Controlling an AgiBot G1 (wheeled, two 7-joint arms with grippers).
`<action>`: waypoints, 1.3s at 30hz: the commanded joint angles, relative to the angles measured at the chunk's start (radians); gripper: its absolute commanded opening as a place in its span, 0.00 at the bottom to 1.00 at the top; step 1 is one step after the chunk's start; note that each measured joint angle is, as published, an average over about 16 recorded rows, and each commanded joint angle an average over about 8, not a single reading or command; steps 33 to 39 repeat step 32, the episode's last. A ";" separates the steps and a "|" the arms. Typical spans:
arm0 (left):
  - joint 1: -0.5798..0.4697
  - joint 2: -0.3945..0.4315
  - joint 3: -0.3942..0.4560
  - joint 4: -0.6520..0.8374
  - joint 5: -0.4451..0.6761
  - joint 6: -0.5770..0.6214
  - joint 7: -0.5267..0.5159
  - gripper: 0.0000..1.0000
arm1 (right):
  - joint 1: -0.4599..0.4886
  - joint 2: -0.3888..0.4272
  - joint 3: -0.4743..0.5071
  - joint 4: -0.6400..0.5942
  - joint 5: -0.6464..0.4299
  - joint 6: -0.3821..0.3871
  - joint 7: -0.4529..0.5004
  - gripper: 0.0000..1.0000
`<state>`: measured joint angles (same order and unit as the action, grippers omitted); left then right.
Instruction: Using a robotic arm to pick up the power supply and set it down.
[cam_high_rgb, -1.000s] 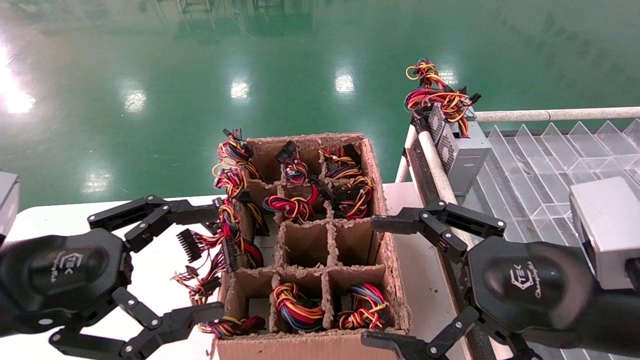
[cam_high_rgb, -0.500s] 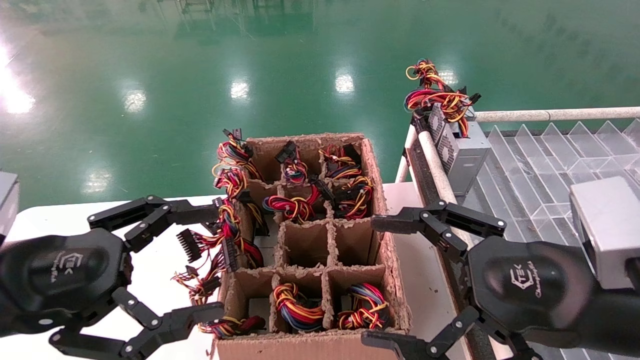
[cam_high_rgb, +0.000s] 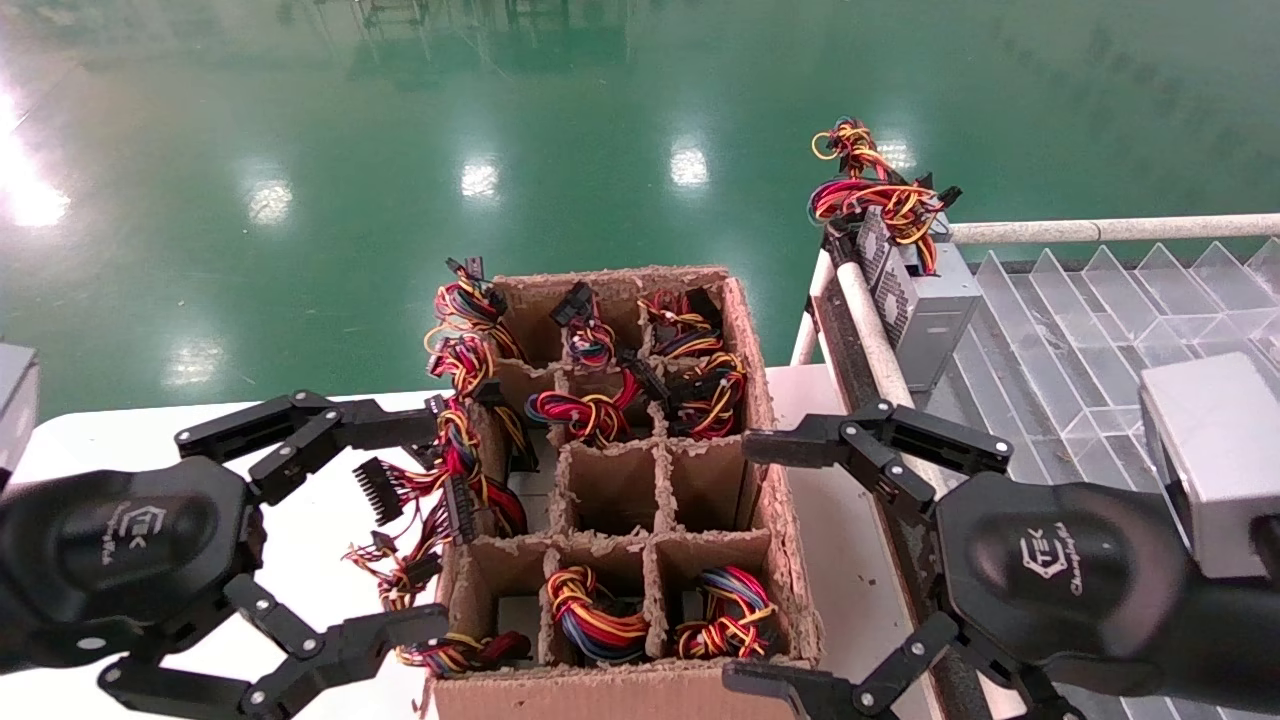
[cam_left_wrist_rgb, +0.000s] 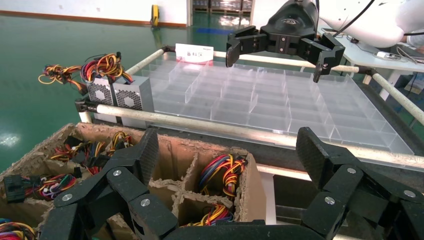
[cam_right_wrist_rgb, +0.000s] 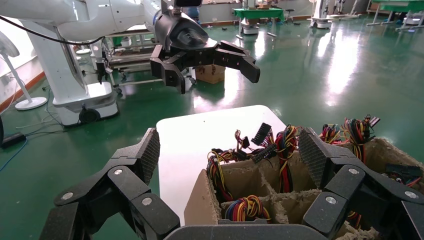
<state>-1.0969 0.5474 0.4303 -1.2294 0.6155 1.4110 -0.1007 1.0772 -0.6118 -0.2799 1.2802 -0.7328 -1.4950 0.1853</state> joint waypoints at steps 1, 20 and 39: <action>0.000 0.000 0.000 0.000 0.000 0.000 0.000 1.00 | 0.000 0.000 0.000 0.000 0.000 0.000 0.000 1.00; 0.000 0.000 0.000 0.000 0.000 0.000 0.000 1.00 | 0.000 0.000 0.000 0.000 0.000 0.000 0.000 1.00; 0.000 0.000 0.000 0.000 0.000 0.000 0.000 1.00 | 0.000 0.000 0.000 0.000 0.000 0.000 0.000 1.00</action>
